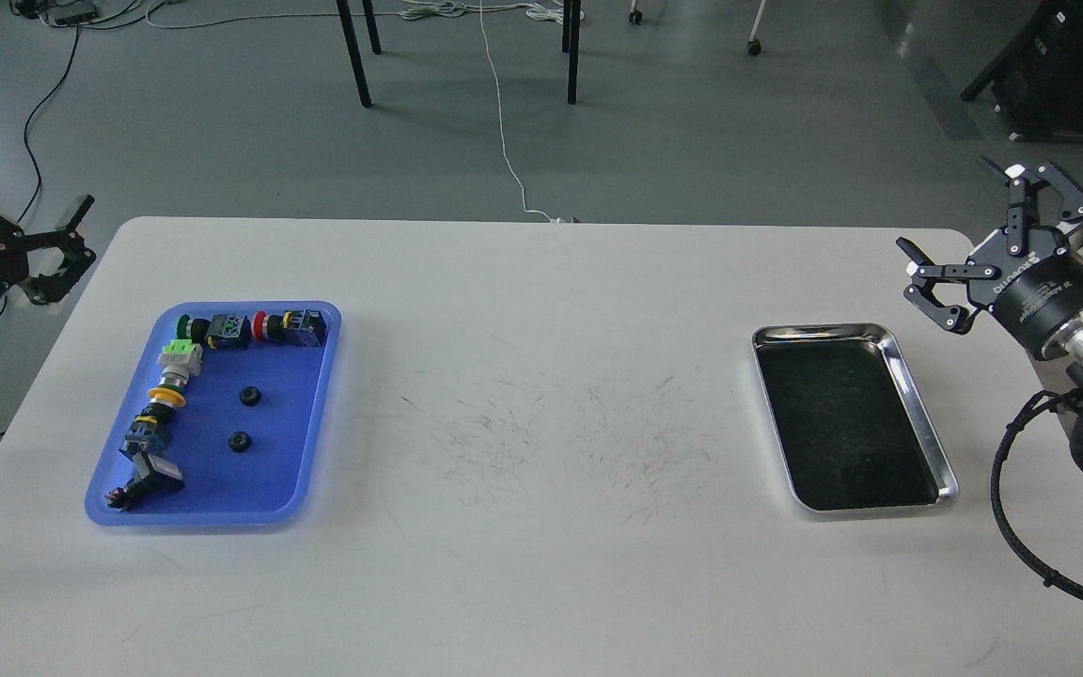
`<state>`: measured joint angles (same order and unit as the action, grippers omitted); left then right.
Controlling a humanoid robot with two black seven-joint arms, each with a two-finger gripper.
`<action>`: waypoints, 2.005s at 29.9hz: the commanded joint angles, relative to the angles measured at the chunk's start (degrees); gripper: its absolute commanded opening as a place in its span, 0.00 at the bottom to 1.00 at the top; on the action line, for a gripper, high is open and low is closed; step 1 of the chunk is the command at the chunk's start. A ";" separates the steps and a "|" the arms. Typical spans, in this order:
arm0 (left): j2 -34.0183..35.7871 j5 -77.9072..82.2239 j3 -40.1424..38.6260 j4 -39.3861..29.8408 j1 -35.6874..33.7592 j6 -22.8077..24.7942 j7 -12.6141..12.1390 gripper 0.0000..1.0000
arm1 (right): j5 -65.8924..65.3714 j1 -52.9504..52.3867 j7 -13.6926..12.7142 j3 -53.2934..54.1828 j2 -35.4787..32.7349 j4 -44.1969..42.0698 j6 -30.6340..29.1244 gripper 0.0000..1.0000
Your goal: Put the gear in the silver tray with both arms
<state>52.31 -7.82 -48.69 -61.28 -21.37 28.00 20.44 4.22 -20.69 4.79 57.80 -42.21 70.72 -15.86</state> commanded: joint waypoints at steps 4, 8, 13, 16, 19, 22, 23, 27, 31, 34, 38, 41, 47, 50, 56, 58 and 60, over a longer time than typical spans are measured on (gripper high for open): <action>0.86 0.26 -0.89 3.26 0.54 0.00 -0.58 0.98 | -0.18 1.27 0.13 1.87 -1.03 -0.84 -5.75 0.99; 0.34 -0.35 -1.41 9.75 1.07 0.00 -0.66 0.98 | -0.27 1.71 0.13 3.28 -3.57 -3.64 -6.90 0.99; -0.72 -2.99 -1.24 10.56 2.21 0.00 -0.23 0.98 | -0.18 1.89 1.53 2.76 -3.41 -5.68 -6.46 0.99; 0.16 -2.99 -0.27 8.90 3.87 0.00 -1.01 0.98 | 0.08 2.06 1.27 2.84 -3.58 -5.15 -6.81 0.99; -0.19 -3.61 -0.18 8.72 4.41 0.00 -2.59 0.98 | 0.00 2.32 1.10 2.49 -4.29 -3.74 -6.90 0.99; -0.19 -3.52 -0.36 8.02 5.37 0.00 -1.99 0.98 | -0.18 2.94 1.53 2.58 -4.37 -2.17 -7.95 0.99; -0.19 -3.96 -1.14 7.58 5.55 0.00 -1.29 0.98 | -0.18 3.11 1.54 2.49 -4.37 -1.38 -8.04 0.99; 0.59 -4.40 -1.59 5.30 5.55 0.00 7.48 0.98 | -0.44 3.20 1.71 2.67 -4.29 -0.23 -7.60 0.99; 5.41 -3.88 -0.27 -1.88 5.38 0.00 7.56 0.98 | -1.15 3.20 1.71 2.58 -4.20 -0.49 -6.46 0.99; 10.52 -2.04 -0.18 -4.90 4.85 0.00 7.56 0.98 | -2.02 3.20 1.71 2.49 -4.37 -0.49 -6.29 0.99; 12.02 1.57 -0.62 -6.57 4.59 0.00 7.56 0.98 | -3.69 3.29 1.71 2.23 -4.20 -0.23 -6.20 0.99; 13.60 3.59 -0.09 -7.71 4.93 0.00 7.56 0.98 | -4.75 3.29 1.71 2.14 -4.11 -0.23 -5.93 0.99; 13.87 14.29 -0.18 -7.98 4.76 0.00 7.56 0.98 | -5.28 3.47 1.71 2.14 -4.29 -0.14 -5.93 0.99; 12.99 23.53 -0.45 -6.40 4.76 0.00 7.56 0.98 | -5.28 3.91 1.71 2.23 -4.37 -0.23 -5.93 0.99; 12.38 29.25 -1.15 -6.92 5.46 0.00 7.56 0.98 | -5.28 3.91 1.71 2.32 -4.46 0.12 -5.93 0.99; 12.73 31.45 -1.32 -7.10 5.38 0.00 7.56 0.98 | -5.28 3.82 1.71 2.40 -4.81 0.12 -5.93 0.99; 13.08 34.69 -0.19 -7.10 5.38 0.00 7.56 0.98 | -5.28 3.82 1.71 2.67 -4.90 0.12 -5.93 0.99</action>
<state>64.86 22.88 -49.76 -68.32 -15.94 28.01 28.01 -1.06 -16.79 6.51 60.16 -46.92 70.83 -21.79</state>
